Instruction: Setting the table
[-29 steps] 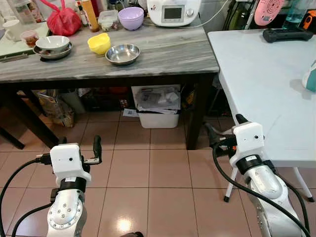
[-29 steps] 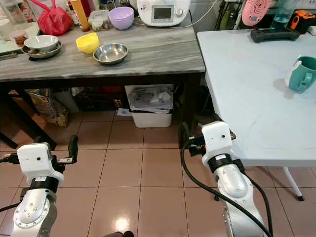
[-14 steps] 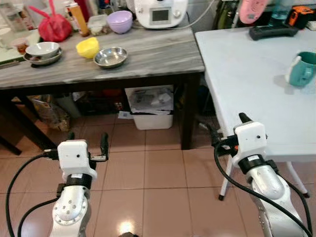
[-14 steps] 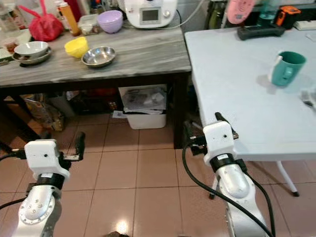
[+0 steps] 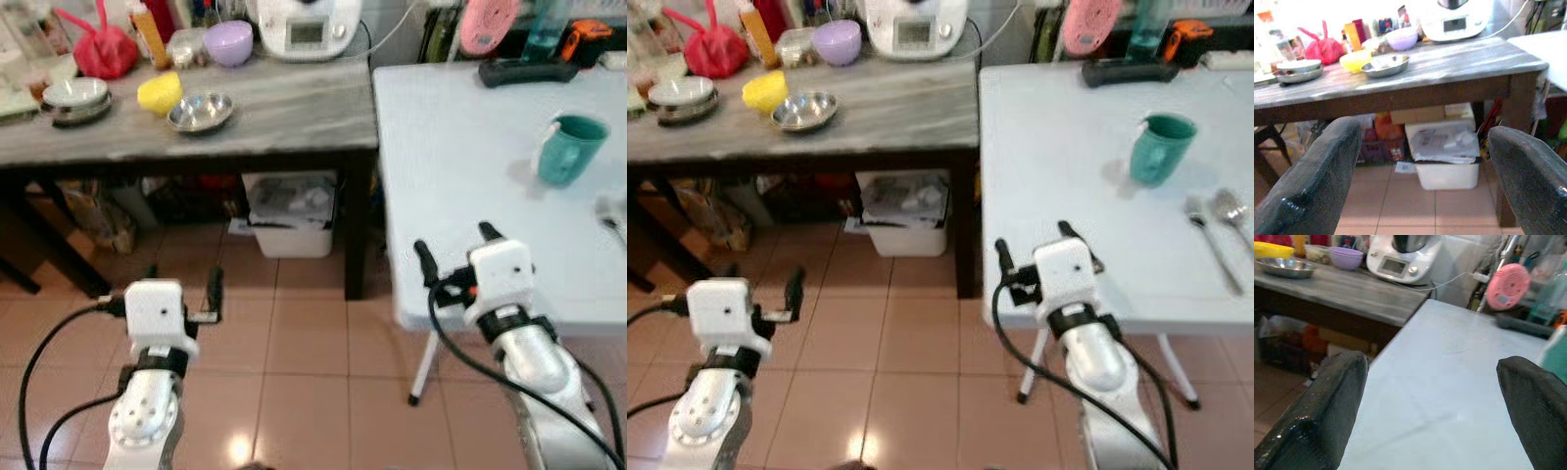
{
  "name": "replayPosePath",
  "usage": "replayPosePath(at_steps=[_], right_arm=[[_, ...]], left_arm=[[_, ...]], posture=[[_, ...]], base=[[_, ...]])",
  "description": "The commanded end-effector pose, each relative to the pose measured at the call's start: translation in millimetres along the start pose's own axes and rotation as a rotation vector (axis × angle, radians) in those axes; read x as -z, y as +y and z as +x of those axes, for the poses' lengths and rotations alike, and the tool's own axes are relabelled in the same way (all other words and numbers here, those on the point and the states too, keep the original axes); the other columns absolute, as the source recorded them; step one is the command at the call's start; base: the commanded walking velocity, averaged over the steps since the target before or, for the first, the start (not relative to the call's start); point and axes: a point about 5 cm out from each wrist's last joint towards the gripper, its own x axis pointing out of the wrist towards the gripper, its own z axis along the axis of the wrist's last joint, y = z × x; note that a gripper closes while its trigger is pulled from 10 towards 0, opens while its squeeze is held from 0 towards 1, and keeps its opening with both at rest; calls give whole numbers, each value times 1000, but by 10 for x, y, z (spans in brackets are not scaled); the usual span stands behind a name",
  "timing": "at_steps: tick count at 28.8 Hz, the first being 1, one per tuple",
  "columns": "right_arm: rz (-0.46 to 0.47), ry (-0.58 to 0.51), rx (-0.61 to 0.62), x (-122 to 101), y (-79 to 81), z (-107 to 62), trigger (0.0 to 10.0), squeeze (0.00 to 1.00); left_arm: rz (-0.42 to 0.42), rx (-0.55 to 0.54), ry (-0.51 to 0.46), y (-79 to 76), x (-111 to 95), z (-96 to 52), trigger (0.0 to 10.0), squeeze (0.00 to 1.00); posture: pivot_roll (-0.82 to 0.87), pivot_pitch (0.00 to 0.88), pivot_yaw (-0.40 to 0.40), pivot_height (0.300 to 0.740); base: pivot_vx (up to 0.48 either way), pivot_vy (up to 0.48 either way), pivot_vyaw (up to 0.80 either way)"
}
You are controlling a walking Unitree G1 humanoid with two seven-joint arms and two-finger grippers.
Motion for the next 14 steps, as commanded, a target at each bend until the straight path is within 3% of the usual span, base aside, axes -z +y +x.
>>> replayPosePath(at_steps=[1,14], right_arm=[[9,-23,-14,-50,58,13,10000,0],[7,-29,-9,-57,63,33,10000,0]], left_arm=[[26,-13,11,74,18,-12,10000,0],[19,10,16,41,20,-3,10000,0]], posture=[[-106,126,97,740],[-101,129,104,740]], base=[[0,-480,0],[0,-480,0]])
